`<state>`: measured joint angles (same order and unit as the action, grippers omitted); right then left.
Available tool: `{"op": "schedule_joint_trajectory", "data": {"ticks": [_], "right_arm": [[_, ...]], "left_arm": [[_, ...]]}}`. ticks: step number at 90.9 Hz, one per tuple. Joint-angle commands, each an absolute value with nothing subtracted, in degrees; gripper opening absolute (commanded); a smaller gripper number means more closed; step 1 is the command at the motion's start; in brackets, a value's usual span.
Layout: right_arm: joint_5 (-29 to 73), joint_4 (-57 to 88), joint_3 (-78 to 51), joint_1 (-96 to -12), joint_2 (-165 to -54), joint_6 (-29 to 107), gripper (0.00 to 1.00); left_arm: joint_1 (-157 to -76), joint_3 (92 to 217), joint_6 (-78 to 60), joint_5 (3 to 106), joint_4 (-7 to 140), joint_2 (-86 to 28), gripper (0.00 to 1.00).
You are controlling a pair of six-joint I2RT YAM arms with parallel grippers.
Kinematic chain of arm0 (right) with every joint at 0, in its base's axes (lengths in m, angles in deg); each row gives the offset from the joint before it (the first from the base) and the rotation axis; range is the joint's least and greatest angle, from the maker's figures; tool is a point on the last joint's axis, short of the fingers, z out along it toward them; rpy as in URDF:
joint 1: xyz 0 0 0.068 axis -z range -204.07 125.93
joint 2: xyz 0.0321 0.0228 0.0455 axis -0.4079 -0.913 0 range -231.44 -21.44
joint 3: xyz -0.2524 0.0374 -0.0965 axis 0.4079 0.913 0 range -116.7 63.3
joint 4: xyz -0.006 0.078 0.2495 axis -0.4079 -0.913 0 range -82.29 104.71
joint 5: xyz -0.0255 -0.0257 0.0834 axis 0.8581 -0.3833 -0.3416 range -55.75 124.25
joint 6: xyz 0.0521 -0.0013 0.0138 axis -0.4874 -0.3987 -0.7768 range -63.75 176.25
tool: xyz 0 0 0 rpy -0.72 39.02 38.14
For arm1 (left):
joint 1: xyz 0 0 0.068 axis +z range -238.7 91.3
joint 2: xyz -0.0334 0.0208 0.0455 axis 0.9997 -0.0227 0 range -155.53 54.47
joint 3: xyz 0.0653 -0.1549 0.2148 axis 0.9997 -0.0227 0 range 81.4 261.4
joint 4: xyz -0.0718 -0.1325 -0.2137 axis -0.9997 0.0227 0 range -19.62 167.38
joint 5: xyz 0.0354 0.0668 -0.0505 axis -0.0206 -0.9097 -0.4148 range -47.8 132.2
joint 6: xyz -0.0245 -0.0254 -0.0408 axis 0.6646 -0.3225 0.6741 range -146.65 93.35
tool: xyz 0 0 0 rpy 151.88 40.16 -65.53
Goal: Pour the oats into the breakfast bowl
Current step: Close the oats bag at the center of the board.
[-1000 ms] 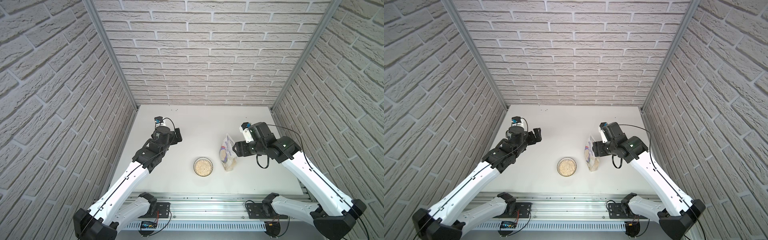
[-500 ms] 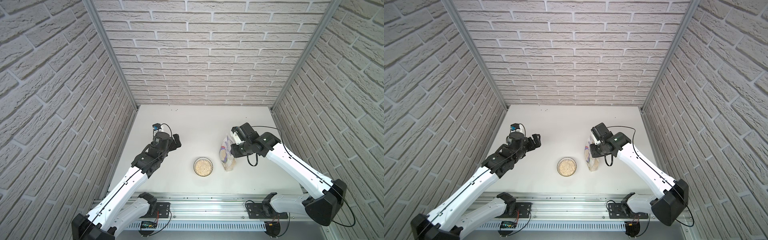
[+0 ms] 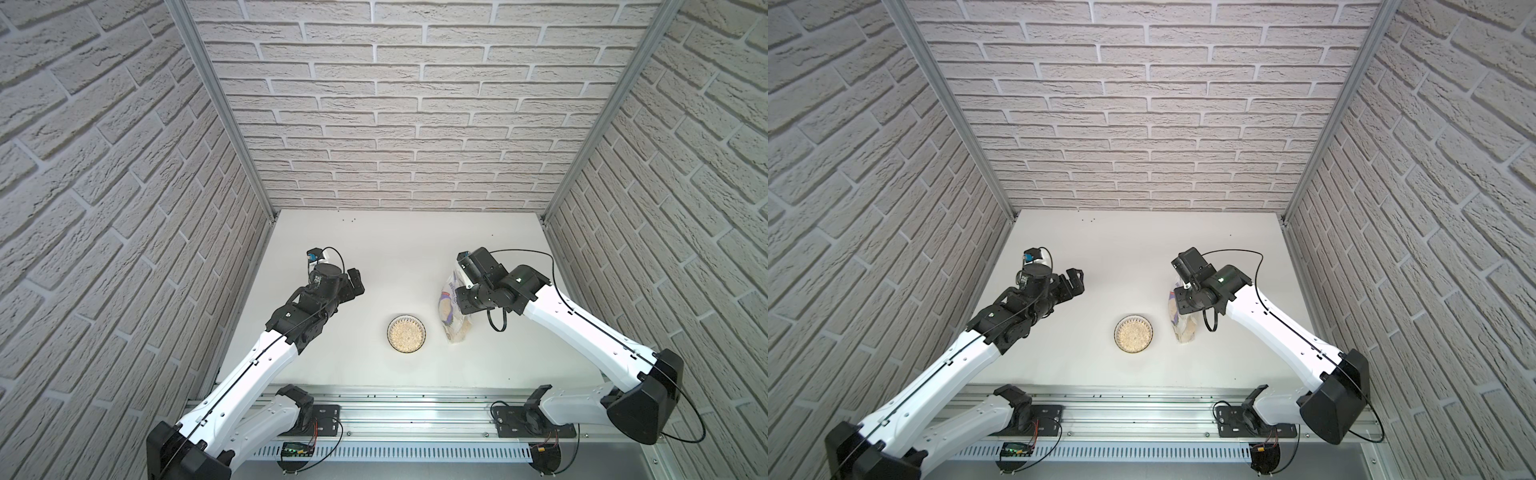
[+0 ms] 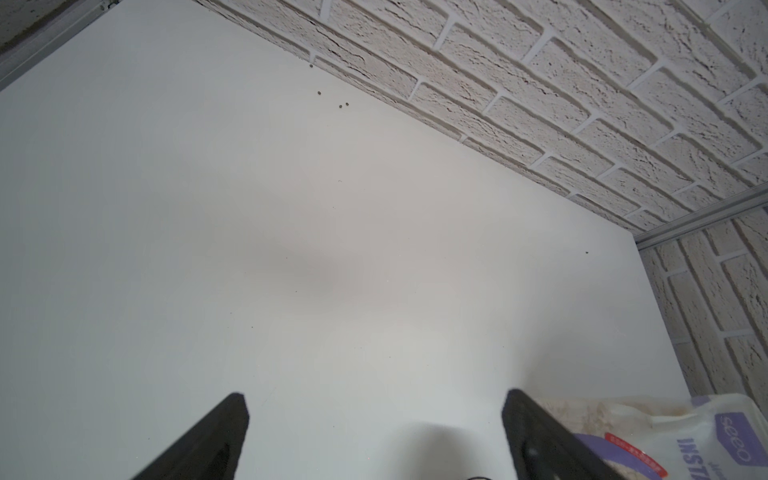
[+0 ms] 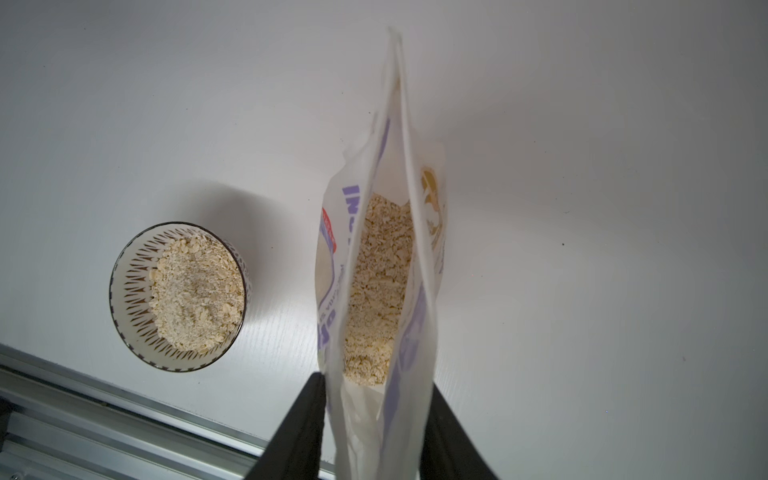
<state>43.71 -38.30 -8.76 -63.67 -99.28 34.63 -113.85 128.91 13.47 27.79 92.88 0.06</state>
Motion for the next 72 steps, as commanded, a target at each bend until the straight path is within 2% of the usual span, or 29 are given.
{"op": "schedule_joint_trajectory", "data": {"ticks": [1,4,7,23,33,35,38,40,46,49,54,59,67,72], "right_arm": [[45.79,-34.85,-9.96,-63.64,-100.8,34.71,0.27],[46.17,-34.44,-10.0,-63.56,-100.99,34.6,0.1],[46.99,-34.15,-9.97,-63.52,-100.99,34.41,0.04],[49.33,-30.24,-6.57,-62.9,-96.27,33.12,0.03],[46.94,-30.19,-6.73,-61.23,-96.01,33.44,0.04],[46.98,-30.48,-6.88,-60.94,-96.29,33.35,0.09],[47.23,-30.76,-7.07,-60.63,-96.81,33.35,0.28],[47.61,-30.76,-6.98,-60.48,-97.08,33.43,0.35],[48.54,-30.03,-6.68,-60.03,-97.63,33.4,0.47],[49.06,-29.64,-6.67,-59.96,-97.86,33.49,0.48],[49.45,-28.91,-6.66,-59.68,-98.26,33.93,0.45],[49.63,-28.47,-6.94,-59.48,-98.7,34.41,0.35],[49.5,-27.87,-7.51,-59.39,-99.21,35.03,0.06],[49.13,-27.57,-7.79,-59.4,-99.22,35.01,0.04]], "left_arm": [[-113.67,128.04,13.78,29.35,90.57,-0.43,0.98],[-113.71,128.06,13.78,29.72,90.45,-0.6,0.98],[-113.7,128.07,13.9,29.96,90.3,-0.76,0.98],[-113.69,127.94,14.19,31.27,89.3,-1.27,0.98],[-113.73,128.0,14.67,31.92,88.41,-1.88,0.98],[-113.74,128.05,14.84,32.12,88.27,-1.98,0.98],[-113.7,128.07,15.1,32.28,88.08,-2.14,0.98],[-113.76,128.07,15.27,32.38,87.88,-2.27,0.98],[-113.83,128.0,15.68,32.78,87.54,-2.61,0.98],[-113.81,128.06,15.77,32.92,87.38,-2.73,0.98],[-113.79,128.02,15.93,32.98,87.31,-2.86,0.98],[-113.83,128.07,15.95,33.06,87.18,-2.95,0.98],[-113.84,128.07,15.98,33.09,87.09,-3.01,0.98],[-113.91,128.12,16.06,33.15,86.99,-3.12,0.98]]}}
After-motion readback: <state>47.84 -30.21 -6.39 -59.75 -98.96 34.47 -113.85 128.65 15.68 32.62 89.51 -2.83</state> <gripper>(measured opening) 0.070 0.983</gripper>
